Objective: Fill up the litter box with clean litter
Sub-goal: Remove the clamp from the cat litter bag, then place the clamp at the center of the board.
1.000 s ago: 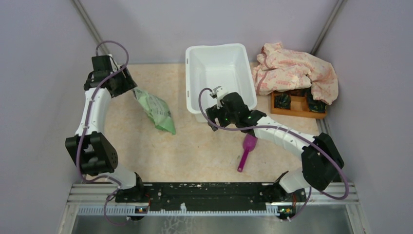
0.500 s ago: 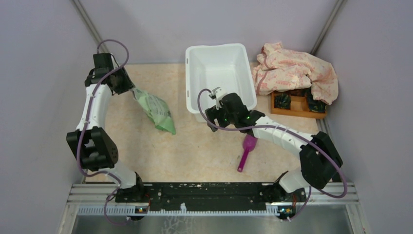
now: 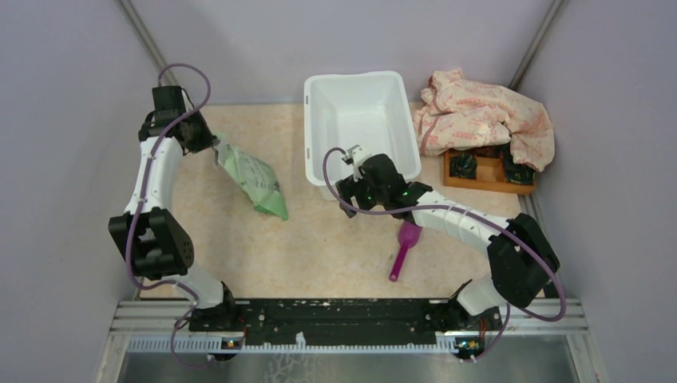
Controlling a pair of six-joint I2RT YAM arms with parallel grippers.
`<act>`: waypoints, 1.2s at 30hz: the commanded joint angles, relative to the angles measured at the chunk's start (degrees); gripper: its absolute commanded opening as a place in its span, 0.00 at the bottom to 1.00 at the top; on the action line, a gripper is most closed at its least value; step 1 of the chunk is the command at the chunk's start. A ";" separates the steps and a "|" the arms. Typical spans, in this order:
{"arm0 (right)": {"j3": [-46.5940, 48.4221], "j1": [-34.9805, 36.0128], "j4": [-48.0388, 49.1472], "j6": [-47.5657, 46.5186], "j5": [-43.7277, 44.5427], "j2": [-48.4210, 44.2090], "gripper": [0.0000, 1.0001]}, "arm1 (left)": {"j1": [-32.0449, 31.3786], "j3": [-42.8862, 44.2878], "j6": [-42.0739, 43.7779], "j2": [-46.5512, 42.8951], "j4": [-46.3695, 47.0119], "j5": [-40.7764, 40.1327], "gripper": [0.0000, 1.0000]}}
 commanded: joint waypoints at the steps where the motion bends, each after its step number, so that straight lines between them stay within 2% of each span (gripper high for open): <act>1: 0.16 0.45 2.95 -0.13 -0.51 0.02 0.77 | -0.53 1.58 0.34 0.13 -1.21 0.66 0.00; 7: 0.33 0.44 2.90 -0.09 -0.69 0.27 0.76 | -0.59 2.50 0.47 -1.06 -2.63 -0.54 0.00; 14: 1.07 0.74 2.44 -0.04 -0.90 0.78 0.76 | -0.47 2.87 -0.27 -7.77 -3.12 -6.56 0.00; 21: 2.22 1.17 1.17 -0.05 -0.57 0.84 0.76 | -0.57 0.55 -1.58 -13.29 -3.52 -5.30 0.00; 25: 2.79 1.40 0.48 0.04 -0.55 0.43 0.76 | -0.57 -5.89 -1.62 -18.43 -3.30 -6.11 0.00; 30: 4.30 2.07 -0.92 0.26 -1.36 -0.48 0.76 | -0.63 -17.67 -2.64 -24.81 -2.32 -11.95 0.00; 35: 6.52 2.91 -2.39 0.88 -3.56 -2.42 0.76 | -0.52 -28.86 -5.35 -28.41 0.78 -12.46 0.00; 36: 6.97 2.98 -2.82 0.92 -3.91 -2.71 0.76 | -0.51 -31.02 -5.99 -28.53 2.06 -12.61 0.05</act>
